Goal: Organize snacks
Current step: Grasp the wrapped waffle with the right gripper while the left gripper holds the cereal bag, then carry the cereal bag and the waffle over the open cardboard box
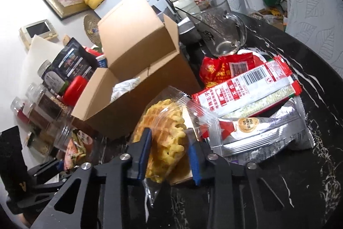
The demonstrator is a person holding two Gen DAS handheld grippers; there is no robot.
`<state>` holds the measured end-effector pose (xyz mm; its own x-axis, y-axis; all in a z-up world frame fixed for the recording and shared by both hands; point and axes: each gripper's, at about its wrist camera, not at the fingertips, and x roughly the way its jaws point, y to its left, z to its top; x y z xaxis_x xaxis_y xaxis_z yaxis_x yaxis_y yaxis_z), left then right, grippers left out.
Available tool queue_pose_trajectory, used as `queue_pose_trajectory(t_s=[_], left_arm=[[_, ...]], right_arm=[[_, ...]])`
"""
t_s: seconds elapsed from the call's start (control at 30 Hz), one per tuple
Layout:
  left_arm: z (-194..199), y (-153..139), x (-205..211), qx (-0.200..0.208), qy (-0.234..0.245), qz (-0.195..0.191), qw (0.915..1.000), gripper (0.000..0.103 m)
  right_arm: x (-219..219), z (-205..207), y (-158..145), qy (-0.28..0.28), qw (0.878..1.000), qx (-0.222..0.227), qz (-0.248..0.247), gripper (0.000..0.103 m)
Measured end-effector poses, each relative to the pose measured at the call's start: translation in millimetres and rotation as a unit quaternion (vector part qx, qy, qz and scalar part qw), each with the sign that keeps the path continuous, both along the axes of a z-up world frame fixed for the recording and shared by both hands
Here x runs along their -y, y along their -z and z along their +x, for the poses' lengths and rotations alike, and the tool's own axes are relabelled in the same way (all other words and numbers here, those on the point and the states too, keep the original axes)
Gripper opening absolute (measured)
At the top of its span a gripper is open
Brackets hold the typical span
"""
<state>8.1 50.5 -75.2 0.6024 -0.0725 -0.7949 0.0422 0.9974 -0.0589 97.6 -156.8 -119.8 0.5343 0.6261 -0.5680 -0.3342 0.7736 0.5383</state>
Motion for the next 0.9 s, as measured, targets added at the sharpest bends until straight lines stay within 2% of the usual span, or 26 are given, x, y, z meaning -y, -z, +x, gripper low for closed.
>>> queue_pose_trajectory(t_s=[0.27,0.6,0.8,0.9], left_arm=[[-7.0,-7.4,-2.2,0.015,-0.009,-0.003,0.9998,0.050],[-14.3,-21.3,-6.5,0.036,-0.014,-0.015,0.9992,0.050],[-13.4,-41.7,-8.2,0.064,-0.019,-0.024,0.9975,0.050],[-10.6,-56.1,-8.8,0.085,-0.023,-0.015,0.9960,0.050]], right_arm=[[-5.9,-19.1,-21.3,-0.006,0.999,0.045,-0.025,0.023],[-4.9,-42.7,-51.6,-0.002,0.995,0.090,-0.044,0.022],[-4.9,-49.4,-80.1,-0.001,0.990,0.129,-0.064,0.022],[-7.9,-48.5,-94.7,-0.001,0.986,0.150,-0.077,0.022]])
